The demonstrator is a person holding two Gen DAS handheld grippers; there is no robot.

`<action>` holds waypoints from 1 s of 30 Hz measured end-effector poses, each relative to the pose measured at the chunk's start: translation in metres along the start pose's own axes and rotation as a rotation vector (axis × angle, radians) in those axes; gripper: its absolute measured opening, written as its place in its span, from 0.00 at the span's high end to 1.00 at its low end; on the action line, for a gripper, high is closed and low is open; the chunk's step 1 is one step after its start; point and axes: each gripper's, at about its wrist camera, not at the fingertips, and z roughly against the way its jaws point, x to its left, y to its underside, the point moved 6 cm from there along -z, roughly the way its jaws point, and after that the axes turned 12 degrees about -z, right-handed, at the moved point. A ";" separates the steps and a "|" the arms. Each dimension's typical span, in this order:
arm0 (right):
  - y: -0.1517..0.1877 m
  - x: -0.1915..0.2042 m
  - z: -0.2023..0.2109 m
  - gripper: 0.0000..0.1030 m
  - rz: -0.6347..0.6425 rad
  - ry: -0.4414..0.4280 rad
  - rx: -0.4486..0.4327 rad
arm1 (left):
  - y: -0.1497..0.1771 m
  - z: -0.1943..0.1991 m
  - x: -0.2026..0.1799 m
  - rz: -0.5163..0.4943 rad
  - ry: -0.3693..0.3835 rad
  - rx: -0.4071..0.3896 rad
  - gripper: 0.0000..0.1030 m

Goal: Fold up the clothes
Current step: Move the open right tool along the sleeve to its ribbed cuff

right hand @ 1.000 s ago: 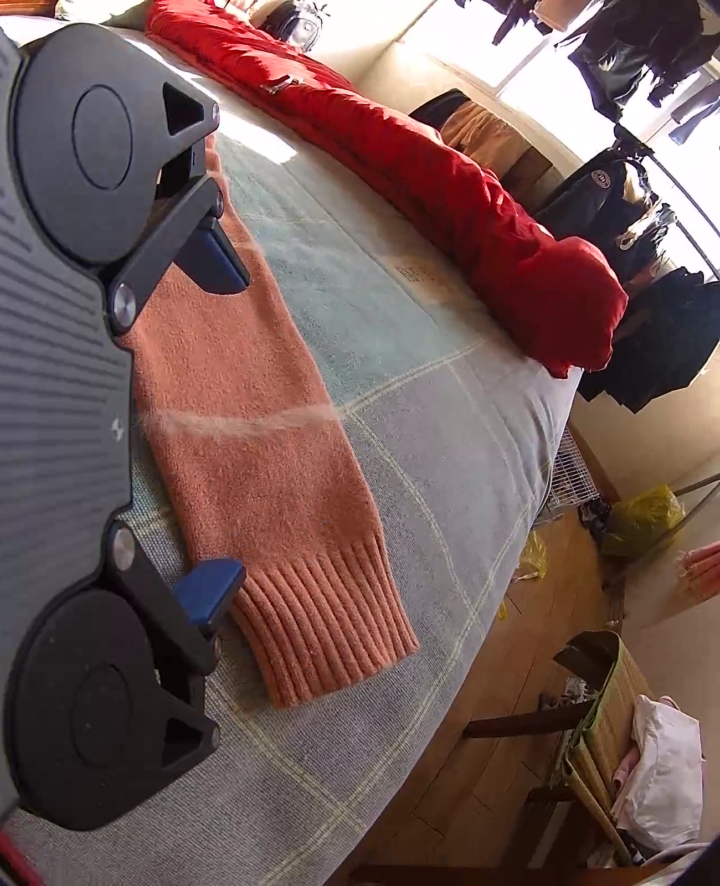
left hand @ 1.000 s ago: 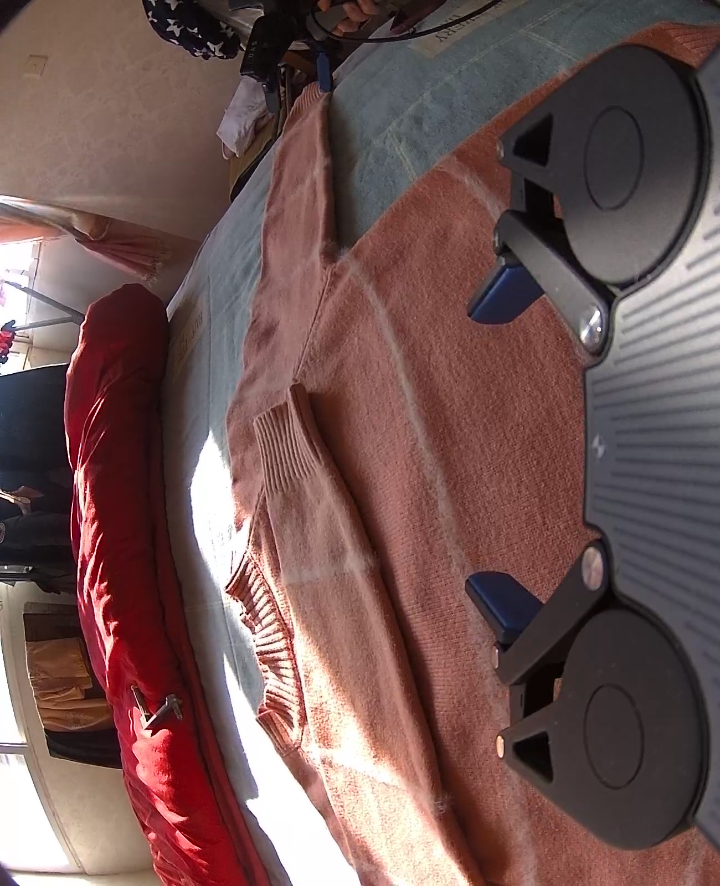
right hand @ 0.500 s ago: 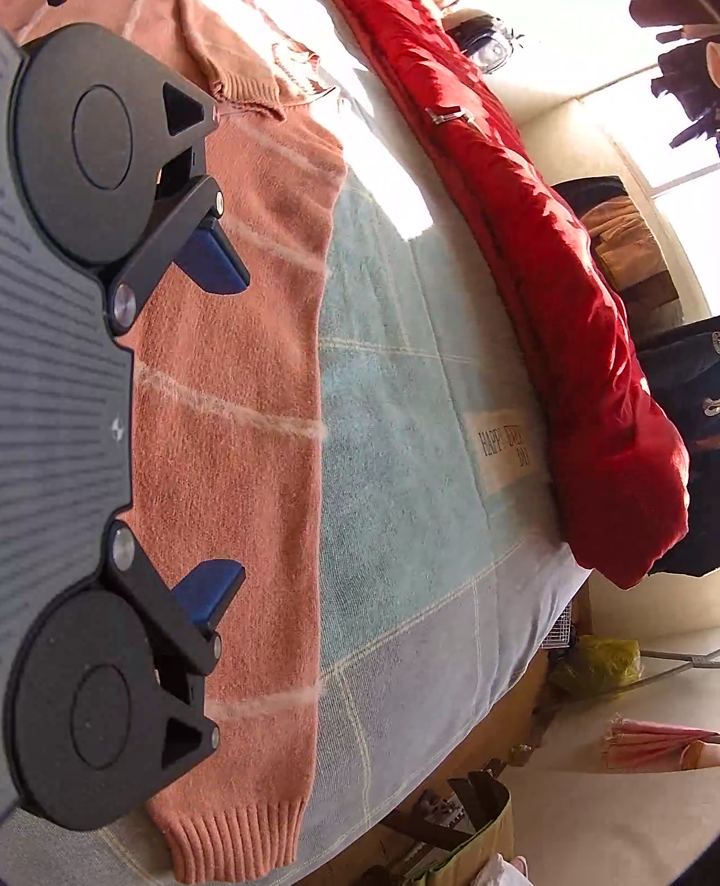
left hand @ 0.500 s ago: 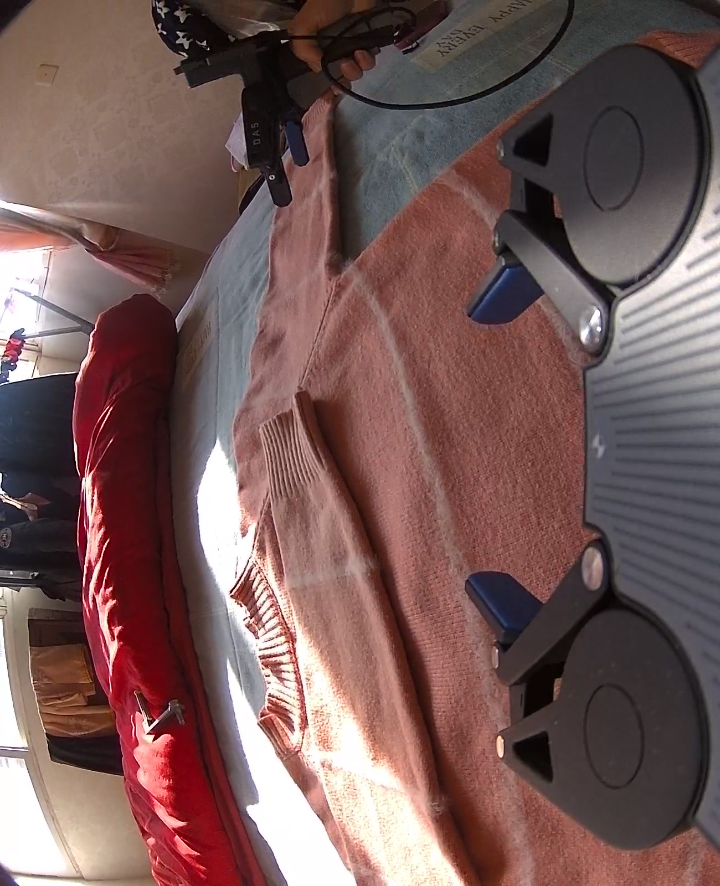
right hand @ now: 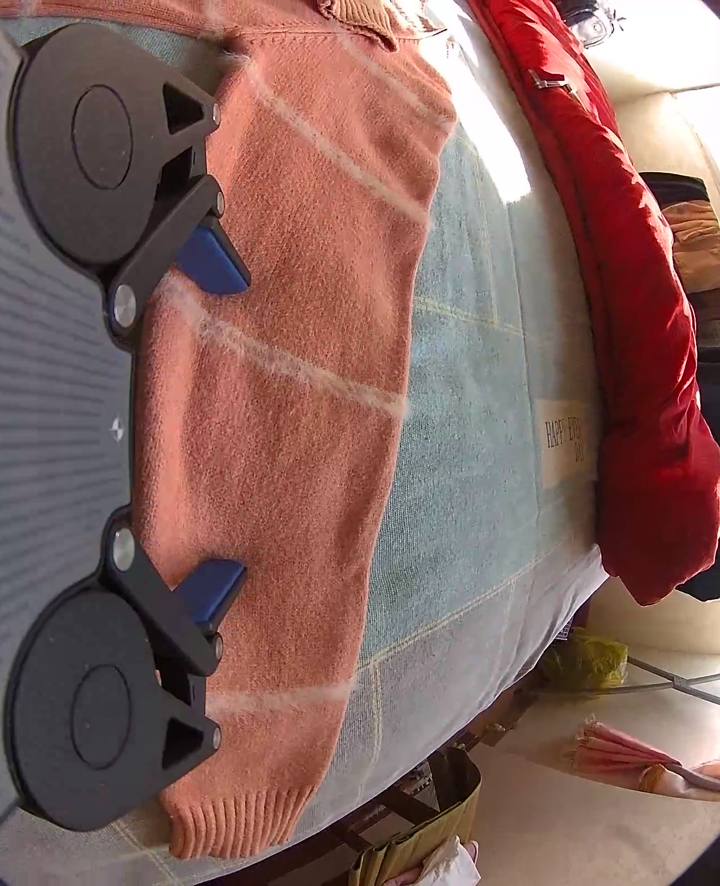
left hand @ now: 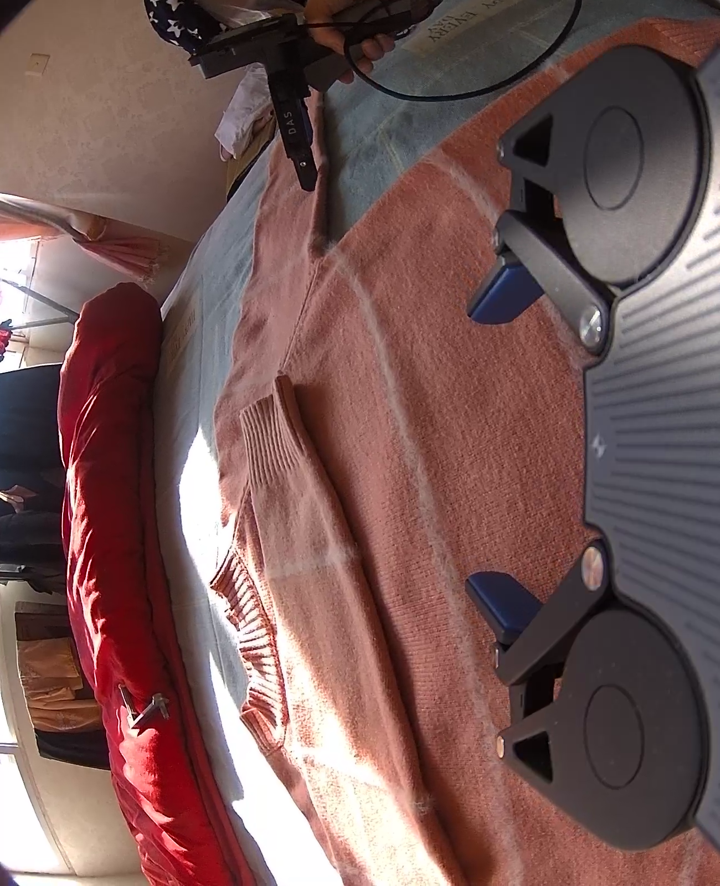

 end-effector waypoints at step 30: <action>0.010 -0.154 0.023 0.00 -1.109 -0.463 -0.234 | 0.004 -0.011 0.006 0.010 -0.005 0.010 0.06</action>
